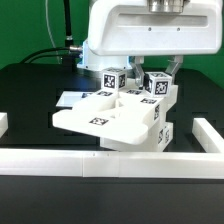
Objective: Assemble chair
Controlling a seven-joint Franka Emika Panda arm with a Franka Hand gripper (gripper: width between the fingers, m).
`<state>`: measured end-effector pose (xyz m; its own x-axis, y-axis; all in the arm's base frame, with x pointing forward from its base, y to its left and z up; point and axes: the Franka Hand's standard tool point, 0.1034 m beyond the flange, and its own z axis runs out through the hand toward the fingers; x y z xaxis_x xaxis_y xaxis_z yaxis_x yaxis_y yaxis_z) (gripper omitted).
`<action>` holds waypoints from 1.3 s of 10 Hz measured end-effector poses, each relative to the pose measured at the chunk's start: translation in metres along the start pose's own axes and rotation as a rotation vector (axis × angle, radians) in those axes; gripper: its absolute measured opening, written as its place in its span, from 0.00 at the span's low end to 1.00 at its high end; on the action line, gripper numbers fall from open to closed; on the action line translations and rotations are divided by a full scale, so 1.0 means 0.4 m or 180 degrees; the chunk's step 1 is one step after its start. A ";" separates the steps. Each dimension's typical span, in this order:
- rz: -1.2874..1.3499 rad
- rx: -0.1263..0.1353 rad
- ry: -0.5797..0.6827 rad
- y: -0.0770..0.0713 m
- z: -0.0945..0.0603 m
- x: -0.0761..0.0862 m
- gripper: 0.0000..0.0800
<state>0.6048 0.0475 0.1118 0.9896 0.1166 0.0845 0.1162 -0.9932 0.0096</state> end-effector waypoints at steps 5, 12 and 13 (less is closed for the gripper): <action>0.1425 0.0028 0.0082 -0.015 0.001 0.005 0.36; 0.3975 0.0216 0.0047 -0.082 0.003 0.014 0.36; 0.3762 0.0211 0.0053 -0.081 0.003 0.013 0.36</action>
Offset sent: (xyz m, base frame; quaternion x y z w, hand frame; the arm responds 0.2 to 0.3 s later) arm 0.0000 0.0000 0.0000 0.0000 0.0000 0.1296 0.9916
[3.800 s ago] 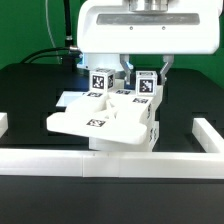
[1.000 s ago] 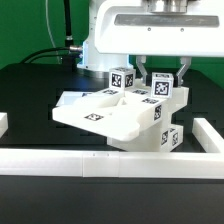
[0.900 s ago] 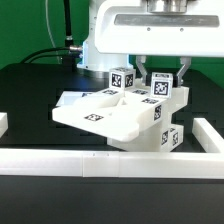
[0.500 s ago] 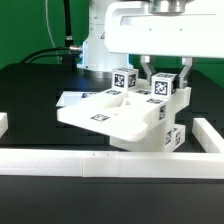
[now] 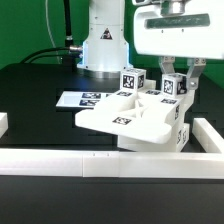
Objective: Assemble chair
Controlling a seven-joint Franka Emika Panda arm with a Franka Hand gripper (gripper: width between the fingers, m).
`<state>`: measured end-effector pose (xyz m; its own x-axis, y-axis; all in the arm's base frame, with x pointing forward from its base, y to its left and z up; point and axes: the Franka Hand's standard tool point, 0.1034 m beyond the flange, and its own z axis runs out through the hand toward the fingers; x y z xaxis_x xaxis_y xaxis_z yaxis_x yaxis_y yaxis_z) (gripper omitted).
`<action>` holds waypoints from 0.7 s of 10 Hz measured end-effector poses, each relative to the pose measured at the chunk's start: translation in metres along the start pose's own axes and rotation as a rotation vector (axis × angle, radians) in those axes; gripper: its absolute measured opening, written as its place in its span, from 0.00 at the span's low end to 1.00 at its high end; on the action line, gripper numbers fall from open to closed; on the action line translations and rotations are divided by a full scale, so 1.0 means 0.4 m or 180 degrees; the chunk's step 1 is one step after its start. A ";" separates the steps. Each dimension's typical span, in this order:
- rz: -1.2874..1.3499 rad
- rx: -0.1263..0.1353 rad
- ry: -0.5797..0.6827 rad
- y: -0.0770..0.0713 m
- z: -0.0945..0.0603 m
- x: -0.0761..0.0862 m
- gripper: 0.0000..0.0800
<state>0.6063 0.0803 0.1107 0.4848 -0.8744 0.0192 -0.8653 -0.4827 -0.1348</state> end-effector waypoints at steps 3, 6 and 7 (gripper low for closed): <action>-0.1103 -0.0078 -0.0060 -0.001 -0.010 0.001 0.76; -0.1923 -0.0099 -0.0063 0.004 -0.008 0.002 0.81; -0.2492 -0.0108 -0.0082 0.007 -0.007 0.004 0.81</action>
Offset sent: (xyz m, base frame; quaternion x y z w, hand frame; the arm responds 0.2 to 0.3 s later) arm 0.0000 0.0000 0.0000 0.0000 0.0000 -0.1938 0.9810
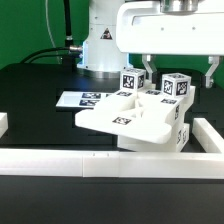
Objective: Assemble chair
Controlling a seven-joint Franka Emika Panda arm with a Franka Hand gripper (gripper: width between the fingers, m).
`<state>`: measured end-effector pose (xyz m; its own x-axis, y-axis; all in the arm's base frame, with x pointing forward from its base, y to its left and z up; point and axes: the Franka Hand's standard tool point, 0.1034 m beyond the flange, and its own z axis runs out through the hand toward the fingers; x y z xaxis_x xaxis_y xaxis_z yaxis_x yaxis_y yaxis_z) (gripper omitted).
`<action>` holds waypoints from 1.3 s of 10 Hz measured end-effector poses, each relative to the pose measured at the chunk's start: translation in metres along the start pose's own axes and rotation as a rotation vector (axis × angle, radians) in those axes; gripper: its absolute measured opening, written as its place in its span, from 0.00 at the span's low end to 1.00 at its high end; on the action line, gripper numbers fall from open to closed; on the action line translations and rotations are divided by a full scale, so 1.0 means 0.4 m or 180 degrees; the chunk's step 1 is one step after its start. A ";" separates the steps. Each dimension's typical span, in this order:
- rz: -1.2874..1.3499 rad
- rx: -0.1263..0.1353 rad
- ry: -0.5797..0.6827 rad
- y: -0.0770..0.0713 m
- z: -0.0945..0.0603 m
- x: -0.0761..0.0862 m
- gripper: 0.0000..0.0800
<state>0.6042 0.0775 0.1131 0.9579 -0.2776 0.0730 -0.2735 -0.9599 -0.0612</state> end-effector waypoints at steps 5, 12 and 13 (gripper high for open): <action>-0.1753 -0.0021 0.0036 0.018 0.006 0.016 0.81; -0.0144 0.0083 0.0362 -0.036 0.009 0.012 0.35; -0.0047 0.0092 0.0355 -0.034 0.009 0.014 0.35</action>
Offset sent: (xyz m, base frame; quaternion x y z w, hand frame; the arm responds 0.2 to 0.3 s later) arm 0.0130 0.0105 -0.0052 0.0654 -0.0169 -0.2640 0.9621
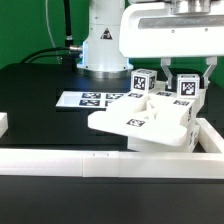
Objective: Assemble chair
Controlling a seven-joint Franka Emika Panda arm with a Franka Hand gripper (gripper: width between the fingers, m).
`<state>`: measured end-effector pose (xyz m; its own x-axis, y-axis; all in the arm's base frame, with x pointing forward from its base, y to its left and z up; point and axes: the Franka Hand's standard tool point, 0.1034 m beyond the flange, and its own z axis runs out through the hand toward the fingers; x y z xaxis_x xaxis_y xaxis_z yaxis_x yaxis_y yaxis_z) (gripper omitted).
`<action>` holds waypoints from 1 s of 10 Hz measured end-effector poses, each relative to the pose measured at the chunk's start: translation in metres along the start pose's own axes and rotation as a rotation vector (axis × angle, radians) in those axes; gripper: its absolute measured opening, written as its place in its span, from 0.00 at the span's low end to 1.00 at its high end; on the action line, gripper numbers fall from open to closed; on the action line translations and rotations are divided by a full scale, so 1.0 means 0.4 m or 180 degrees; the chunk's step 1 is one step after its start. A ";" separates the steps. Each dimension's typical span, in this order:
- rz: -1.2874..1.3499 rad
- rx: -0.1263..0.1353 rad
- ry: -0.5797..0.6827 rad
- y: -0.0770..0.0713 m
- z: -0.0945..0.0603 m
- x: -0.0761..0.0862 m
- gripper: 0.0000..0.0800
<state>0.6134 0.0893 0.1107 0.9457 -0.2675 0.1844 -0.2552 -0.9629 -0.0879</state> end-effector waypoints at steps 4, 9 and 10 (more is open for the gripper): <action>0.1368 0.0028 0.0017 -0.024 0.002 -0.015 0.35; 0.3026 -0.0058 -0.0040 -0.044 0.005 -0.021 0.36; 0.2795 -0.0059 -0.0045 -0.043 0.004 -0.021 0.43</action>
Offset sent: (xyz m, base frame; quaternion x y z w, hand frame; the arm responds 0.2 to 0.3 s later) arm -0.0197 0.0092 0.0010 -0.0353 0.0475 0.3587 0.9316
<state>0.6103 0.1080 0.1090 0.4085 -0.9116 0.0454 -0.8949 -0.4098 -0.1766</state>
